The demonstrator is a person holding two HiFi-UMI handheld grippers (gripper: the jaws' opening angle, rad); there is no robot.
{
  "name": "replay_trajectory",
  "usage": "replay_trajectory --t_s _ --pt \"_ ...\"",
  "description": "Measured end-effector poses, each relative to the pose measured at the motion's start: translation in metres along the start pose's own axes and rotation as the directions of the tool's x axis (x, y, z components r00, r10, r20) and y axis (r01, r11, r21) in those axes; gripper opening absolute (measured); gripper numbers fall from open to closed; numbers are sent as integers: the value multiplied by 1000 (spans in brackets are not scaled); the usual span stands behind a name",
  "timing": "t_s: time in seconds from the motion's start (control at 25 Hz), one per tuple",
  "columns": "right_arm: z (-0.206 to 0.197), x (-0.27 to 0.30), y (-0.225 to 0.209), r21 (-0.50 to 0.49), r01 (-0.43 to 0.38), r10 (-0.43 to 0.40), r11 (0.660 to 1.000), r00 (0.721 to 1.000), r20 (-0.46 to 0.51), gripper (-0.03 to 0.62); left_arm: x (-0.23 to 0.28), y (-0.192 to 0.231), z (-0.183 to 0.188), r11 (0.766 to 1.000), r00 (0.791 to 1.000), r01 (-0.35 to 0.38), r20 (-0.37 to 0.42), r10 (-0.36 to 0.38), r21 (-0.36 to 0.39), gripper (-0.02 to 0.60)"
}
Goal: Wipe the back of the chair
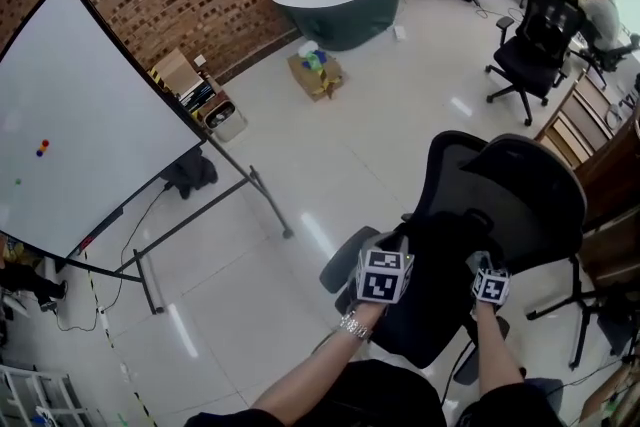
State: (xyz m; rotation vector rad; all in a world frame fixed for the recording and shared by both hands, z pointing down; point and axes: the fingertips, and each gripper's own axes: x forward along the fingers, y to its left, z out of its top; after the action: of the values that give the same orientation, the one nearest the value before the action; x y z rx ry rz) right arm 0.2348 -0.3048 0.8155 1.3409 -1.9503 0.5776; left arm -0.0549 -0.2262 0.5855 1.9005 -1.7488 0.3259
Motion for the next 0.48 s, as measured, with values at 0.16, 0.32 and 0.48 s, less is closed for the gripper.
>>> replay_trajectory --t_s 0.16,0.32,0.48 --pt "61 36 101 -8 -145 145 989 987 67 60 -9 0 1 1000 1000 -11 1 11 9 66" --pt "107 66 161 -73 -212 217 974 974 67 60 -24 -4 0 999 1000 -25 8 25 26 66" --pt "96 98 163 -101 -164 162 981 986 -26 60 -42 13 0 998 998 -57 19 57 38 66"
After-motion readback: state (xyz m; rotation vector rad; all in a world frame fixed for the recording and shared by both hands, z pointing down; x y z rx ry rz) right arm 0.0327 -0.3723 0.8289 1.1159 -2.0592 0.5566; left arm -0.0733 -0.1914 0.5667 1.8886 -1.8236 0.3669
